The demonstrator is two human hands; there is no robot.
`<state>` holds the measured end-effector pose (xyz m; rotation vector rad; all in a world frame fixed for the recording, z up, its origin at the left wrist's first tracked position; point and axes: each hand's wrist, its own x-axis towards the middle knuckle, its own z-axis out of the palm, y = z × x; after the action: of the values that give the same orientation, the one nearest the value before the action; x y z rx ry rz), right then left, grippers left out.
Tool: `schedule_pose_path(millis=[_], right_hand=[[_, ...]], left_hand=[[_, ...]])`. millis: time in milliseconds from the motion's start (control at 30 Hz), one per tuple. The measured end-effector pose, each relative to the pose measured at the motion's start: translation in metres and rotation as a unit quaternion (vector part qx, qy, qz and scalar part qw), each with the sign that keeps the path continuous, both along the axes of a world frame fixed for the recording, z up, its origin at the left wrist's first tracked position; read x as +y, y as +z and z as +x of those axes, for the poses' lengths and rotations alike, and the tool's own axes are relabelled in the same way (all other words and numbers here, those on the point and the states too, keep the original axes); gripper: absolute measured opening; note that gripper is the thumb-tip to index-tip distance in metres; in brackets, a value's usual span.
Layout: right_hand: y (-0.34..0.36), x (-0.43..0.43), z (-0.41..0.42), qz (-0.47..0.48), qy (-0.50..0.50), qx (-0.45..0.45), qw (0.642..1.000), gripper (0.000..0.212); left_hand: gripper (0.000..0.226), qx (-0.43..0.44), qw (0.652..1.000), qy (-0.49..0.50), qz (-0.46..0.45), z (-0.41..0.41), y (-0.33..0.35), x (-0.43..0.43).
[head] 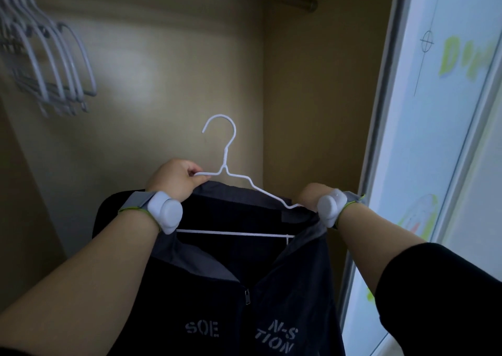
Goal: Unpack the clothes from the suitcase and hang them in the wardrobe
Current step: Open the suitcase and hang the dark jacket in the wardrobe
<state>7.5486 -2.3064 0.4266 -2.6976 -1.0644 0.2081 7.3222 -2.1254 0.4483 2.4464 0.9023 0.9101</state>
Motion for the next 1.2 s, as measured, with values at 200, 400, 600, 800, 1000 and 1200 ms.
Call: schedule_pose_path(millis=[200,400,600,800,1000,1200], right_hand=[[-0.011,0.003,-0.011,0.141,0.011,-0.155,0.978,0.032],[0.008,0.002,-0.031,0.175,0.018,-0.217,0.96,0.025],[0.026,0.001,-0.067,0.216,0.133,-0.242,0.937,0.03],[0.021,-0.005,-0.035,0.28,0.143,-0.118,0.942,0.029],[0.023,-0.015,-0.009,0.177,0.086,0.014,0.98,0.079],[0.028,0.003,-0.032,0.214,0.035,-0.071,0.974,0.024]], left_hand=[[0.047,0.137,0.985,-0.102,0.011,0.001,-0.002,-0.012],[0.055,0.158,0.984,-0.035,0.068,0.014,-0.015,-0.025],[0.053,0.146,0.974,0.036,0.17,0.02,-0.002,-0.019],[0.061,-0.005,0.99,0.052,0.128,0.007,0.019,-0.016],[0.063,-0.031,0.985,0.075,0.151,0.002,0.029,-0.016],[0.051,0.038,0.967,0.081,0.237,0.012,0.024,-0.032]])
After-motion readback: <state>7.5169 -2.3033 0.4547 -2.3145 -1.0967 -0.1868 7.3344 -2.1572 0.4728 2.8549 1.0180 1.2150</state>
